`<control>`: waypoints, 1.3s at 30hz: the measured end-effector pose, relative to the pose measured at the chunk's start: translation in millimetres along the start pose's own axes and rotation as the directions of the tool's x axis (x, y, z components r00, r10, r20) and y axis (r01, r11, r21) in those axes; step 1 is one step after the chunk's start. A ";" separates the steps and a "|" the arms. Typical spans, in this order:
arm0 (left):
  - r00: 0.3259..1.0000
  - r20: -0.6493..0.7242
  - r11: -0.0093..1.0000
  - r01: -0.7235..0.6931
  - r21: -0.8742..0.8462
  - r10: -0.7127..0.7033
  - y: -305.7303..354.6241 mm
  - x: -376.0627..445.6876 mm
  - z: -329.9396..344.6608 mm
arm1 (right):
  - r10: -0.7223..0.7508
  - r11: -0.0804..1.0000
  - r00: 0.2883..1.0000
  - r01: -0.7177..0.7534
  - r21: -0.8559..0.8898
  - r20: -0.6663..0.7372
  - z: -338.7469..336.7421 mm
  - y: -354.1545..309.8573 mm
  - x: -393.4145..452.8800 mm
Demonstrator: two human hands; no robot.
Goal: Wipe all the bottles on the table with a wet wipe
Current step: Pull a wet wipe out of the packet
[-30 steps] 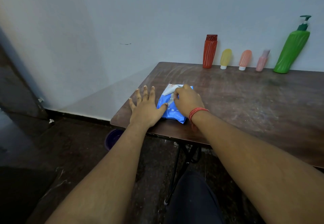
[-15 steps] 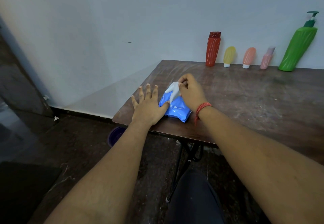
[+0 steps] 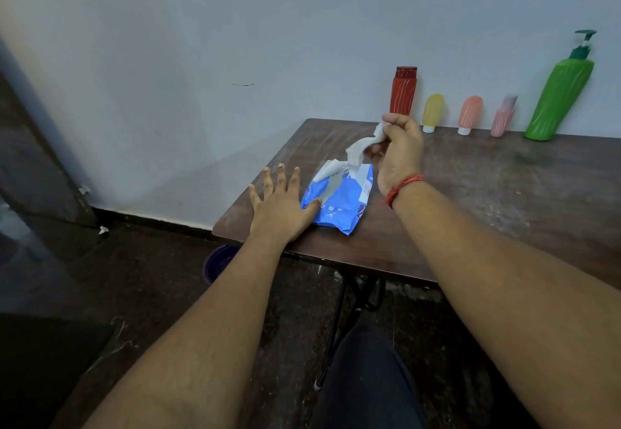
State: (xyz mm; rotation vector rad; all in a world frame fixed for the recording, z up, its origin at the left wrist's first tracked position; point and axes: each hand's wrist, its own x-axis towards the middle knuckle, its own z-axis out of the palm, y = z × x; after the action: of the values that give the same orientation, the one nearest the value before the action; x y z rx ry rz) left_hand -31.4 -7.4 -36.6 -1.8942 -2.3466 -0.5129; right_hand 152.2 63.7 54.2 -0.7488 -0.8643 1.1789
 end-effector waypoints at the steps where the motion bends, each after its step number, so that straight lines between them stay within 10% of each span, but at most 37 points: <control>1: 1.000 -0.003 1.000 0.000 -0.002 0.000 0.3 -0.4 -0.2 | 0.008 1.000 1.000 -0.007 0.030 -0.016 -1.4 -2.5 0.5; 14: 0.979 -0.129 0.986 -0.147 0.085 0.157 18.7 -3.2 -7.5 | -0.039 0.999 0.998 0.038 0.037 0.041 -34.3 -20.8 9.9; 25: 0.834 -0.229 0.854 -0.520 -0.027 0.501 172.7 46.7 9.6 | 0.067 0.957 0.996 -0.081 0.278 0.058 -118.3 -50.6 48.7; 29: 0.891 -0.252 0.785 -0.453 -0.422 0.379 233.3 69.9 19.1 | 0.054 0.949 0.993 -0.083 0.304 0.102 -148.2 -64.0 73.0; 32: 0.969 -0.135 0.531 -0.228 -0.816 0.209 267.6 81.3 22.3 | 0.042 0.975 0.994 -0.062 0.214 0.096 -163.6 -68.7 94.0; 36: 0.988 0.029 0.272 -0.014 -0.962 0.153 284.6 96.5 43.1 | -0.068 0.921 0.997 0.074 -0.382 0.030 -190.1 -51.4 117.0; 39: 0.965 0.150 0.160 0.117 -0.980 0.214 281.4 100.8 58.9 | 0.005 0.859 0.994 0.052 -0.509 0.110 -207.6 -33.8 122.9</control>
State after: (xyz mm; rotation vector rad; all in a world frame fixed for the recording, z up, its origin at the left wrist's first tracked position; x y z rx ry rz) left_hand 224.6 155.2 -6.8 -2.4864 -2.0913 -2.5044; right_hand 368.1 165.4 4.9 -1.1083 -1.3025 0.9769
